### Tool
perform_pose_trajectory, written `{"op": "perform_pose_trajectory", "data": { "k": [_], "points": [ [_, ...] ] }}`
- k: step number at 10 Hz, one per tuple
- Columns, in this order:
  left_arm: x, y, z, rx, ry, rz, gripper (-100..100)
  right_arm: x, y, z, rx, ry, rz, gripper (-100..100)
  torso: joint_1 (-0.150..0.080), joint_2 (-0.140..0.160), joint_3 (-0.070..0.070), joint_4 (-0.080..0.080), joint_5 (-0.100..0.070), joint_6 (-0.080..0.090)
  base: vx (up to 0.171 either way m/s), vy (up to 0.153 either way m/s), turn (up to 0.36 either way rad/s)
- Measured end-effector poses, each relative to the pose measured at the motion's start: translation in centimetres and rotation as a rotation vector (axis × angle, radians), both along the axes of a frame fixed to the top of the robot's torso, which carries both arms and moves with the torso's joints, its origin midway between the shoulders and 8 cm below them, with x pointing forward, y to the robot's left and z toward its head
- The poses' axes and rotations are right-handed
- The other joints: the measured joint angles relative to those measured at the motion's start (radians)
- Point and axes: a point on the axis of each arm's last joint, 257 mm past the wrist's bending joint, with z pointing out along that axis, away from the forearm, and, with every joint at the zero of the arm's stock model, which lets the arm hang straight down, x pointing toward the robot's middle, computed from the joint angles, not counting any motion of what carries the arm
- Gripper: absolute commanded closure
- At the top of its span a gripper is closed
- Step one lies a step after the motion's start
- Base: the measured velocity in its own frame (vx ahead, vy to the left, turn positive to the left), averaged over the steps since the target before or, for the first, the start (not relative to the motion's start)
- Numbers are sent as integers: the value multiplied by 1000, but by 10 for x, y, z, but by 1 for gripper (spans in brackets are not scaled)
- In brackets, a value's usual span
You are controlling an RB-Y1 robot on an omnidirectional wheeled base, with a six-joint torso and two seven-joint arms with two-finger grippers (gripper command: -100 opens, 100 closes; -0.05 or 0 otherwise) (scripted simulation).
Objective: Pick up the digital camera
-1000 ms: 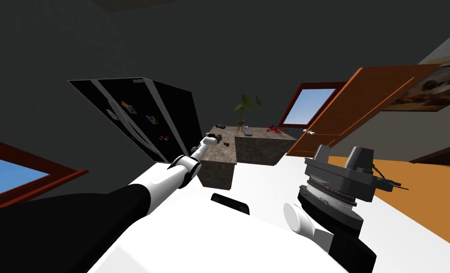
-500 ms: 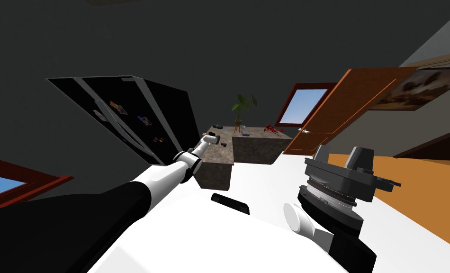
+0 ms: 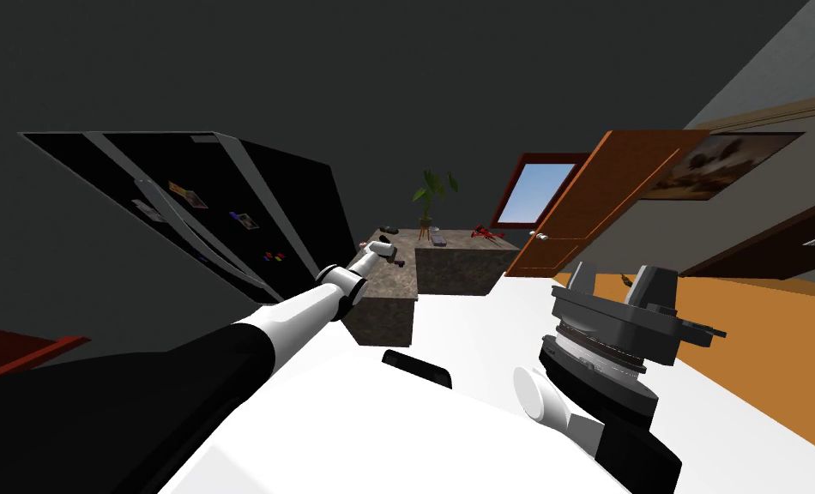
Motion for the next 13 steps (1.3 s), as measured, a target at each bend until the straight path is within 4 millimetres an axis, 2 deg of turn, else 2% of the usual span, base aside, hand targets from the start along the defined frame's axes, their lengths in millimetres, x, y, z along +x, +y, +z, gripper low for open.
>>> {"op": "perform_pose_trajectory", "data": {
  "k": [3, 6, 10, 13],
  "points": [
    [-15, 11, -13, 0, 87, 37, -100, 0, 0, 0, 0, 0, 0, 0, 2, 0, 0, 0, 0, -1, 39, -17, -41],
    [-22, 17, -19, -1, 139, 60, -100, 0, 0, 0, 0, 0, 0, 0, 2, 1, 1, 0, 0, -1, 39, -19, -69],
    [-48, 30, -40, 0, 262, 117, -100, 0, 0, 0, 0, 0, 0, 0, 1, 0, 0, 0, 0, 0, 66, -27, -70],
    [-66, 38, -53, -2, 333, 147, -100, 0, 0, 0, 0, 0, 0, 0, 3, 3, 2, 0, 1, -1, 6, -4, 4]
  ]
}}
